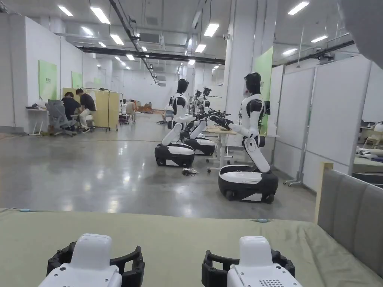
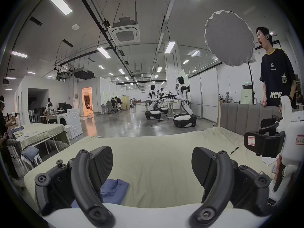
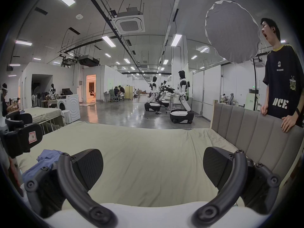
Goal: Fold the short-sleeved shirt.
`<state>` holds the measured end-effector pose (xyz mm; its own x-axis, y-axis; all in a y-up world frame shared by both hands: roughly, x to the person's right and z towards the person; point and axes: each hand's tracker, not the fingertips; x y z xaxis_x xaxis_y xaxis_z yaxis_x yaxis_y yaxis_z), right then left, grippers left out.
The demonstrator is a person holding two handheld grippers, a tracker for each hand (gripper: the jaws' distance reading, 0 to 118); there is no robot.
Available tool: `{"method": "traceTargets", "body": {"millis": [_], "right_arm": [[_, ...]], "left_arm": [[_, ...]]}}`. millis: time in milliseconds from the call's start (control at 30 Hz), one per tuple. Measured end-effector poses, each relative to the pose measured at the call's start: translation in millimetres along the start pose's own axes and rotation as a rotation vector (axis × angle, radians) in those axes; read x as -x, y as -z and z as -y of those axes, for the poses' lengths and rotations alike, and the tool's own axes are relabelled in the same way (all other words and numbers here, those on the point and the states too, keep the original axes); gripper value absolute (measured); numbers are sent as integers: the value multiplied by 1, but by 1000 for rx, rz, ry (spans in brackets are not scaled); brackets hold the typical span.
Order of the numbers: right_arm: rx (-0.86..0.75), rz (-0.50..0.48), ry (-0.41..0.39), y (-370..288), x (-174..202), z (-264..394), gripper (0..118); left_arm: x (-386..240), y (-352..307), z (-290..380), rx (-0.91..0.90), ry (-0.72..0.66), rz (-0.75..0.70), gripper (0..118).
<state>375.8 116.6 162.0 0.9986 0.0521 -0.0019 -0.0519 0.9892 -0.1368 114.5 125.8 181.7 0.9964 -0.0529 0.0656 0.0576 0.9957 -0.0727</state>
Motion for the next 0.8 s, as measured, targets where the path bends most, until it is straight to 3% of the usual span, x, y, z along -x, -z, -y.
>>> {"method": "traceTargets", "body": {"millis": [467,500,533,567,600,633,800], "right_arm": [[7,6,-7,-1,0,0,113],[7,-1,-9,-1,1,0,105],[8,-5,-11,-2,1,-1,87],[1,10,-19,-2,2,-1,39],[-1,40,-38,-2,3,-1,2],[-6,52,-40,-1,4,0,0],[0,30,-3,-4,-3,-1,0]], "left_arm": [[-5,0,2,-3,12,24,96],[-6,0,1,-3,14,32,96],[-7,0,1,-1,16,45,92],[-7,-2,0,-6,12,68,43],[-7,-2,-1,1,6,105,3],[-6,-1,-1,30,0,46,3],[-2,3,-5,4,36,52,3]]}}
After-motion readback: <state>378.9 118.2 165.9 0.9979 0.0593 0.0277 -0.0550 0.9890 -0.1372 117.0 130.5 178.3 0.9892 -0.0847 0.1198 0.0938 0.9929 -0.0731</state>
